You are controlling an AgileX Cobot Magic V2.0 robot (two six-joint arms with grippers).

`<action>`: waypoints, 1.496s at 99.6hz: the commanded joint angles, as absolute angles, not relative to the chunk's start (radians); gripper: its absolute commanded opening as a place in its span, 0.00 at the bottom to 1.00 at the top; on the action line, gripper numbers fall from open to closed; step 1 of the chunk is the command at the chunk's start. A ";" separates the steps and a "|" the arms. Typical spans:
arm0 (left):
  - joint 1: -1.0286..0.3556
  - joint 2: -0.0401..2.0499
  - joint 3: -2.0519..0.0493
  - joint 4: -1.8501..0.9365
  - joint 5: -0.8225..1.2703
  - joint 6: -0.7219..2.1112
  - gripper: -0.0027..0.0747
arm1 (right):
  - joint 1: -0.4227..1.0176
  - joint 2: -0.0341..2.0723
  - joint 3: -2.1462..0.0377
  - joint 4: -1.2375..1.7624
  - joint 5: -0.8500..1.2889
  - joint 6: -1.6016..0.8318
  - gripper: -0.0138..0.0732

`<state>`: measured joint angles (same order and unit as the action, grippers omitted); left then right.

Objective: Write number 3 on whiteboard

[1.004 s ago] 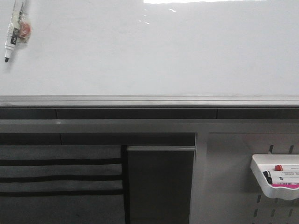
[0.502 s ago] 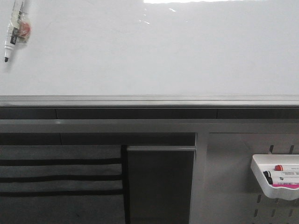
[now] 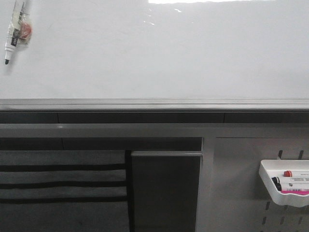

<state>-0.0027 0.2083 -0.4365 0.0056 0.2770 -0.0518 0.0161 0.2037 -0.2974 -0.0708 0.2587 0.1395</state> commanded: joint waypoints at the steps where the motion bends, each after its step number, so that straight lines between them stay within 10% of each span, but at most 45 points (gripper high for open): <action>1: -0.008 0.299 -0.536 0.018 0.302 -0.047 0.01 | 0.017 0.301 -0.420 -0.079 0.256 0.134 0.08; 61: -0.019 0.483 -0.599 0.018 0.382 -0.047 0.02 | 0.017 0.493 -0.569 -0.069 0.383 0.132 0.16; 82: -0.111 0.483 -0.599 0.049 0.376 -0.022 0.38 | 0.021 0.521 -0.605 -0.053 0.399 0.108 0.58; 94: -0.163 0.508 -0.602 0.042 0.358 -0.022 0.62 | 0.063 0.567 -0.645 0.000 0.434 0.088 0.62; 149: -0.240 1.053 -0.777 0.070 0.227 -0.025 0.63 | 0.399 0.785 -0.701 0.164 0.419 -0.058 0.62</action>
